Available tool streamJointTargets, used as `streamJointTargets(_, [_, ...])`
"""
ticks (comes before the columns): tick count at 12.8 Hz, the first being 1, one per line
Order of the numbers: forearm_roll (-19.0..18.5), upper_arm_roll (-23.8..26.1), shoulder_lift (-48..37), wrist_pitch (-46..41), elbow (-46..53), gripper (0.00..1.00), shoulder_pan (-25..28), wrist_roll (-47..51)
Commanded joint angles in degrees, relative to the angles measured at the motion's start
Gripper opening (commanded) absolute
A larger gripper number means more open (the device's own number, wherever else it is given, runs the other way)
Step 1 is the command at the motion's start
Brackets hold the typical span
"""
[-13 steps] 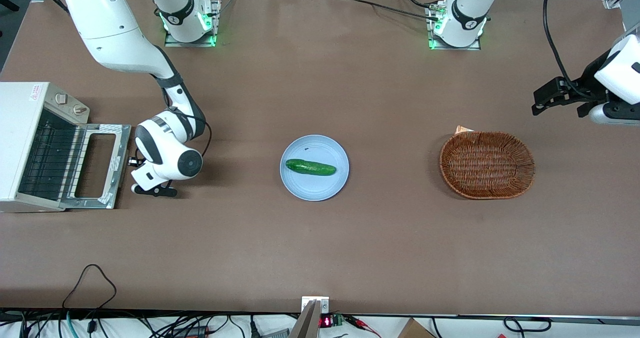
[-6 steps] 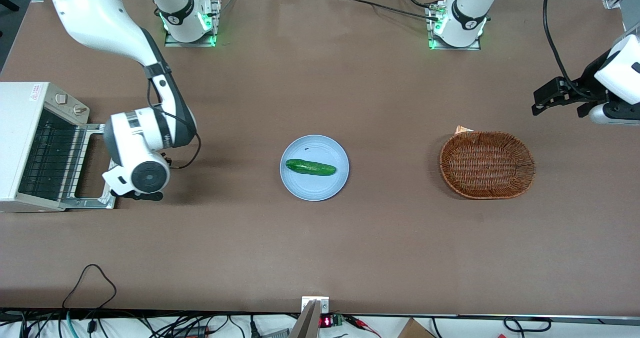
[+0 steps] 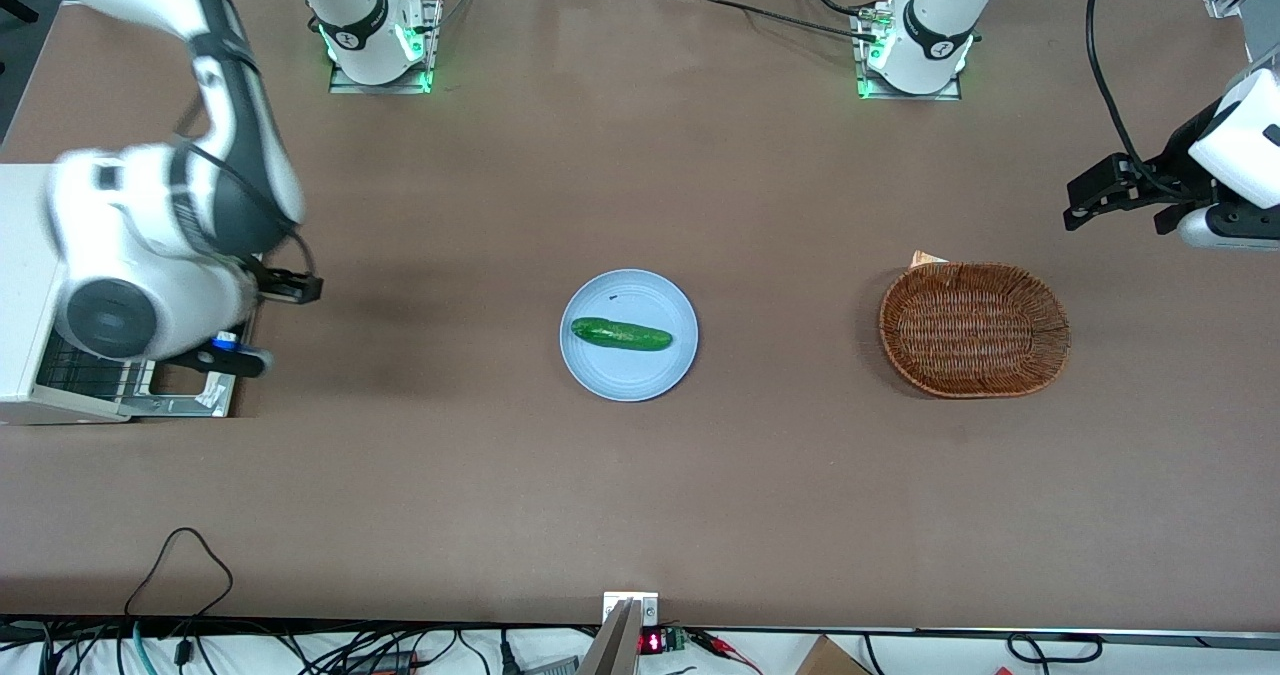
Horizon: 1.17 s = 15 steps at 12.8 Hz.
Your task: Open oven door with right arm only
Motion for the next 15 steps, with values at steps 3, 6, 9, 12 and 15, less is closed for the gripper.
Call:
streamJointTargets(3, [5.0,0.3,-7.8,1.6,-0.2,0.99,-5.7,-6.4])
streamJointTargets(6, [5.2,0.6,-9.9,4.8,-0.8,0.99,-7.4,-7.4])
streamJointTargets(9, [8.1,0.6,-10.8,5.3,-1.6,0.99,-7.8,-8.3])
streamJointTargets(12, [7.0,0.7,-22.3,18.2,-19.0,0.99,-7.2,-8.4])
streamJointTargets(15, [4.6,1.0,-29.3,25.9,-28.2,0.99,-6.2,-10.1])
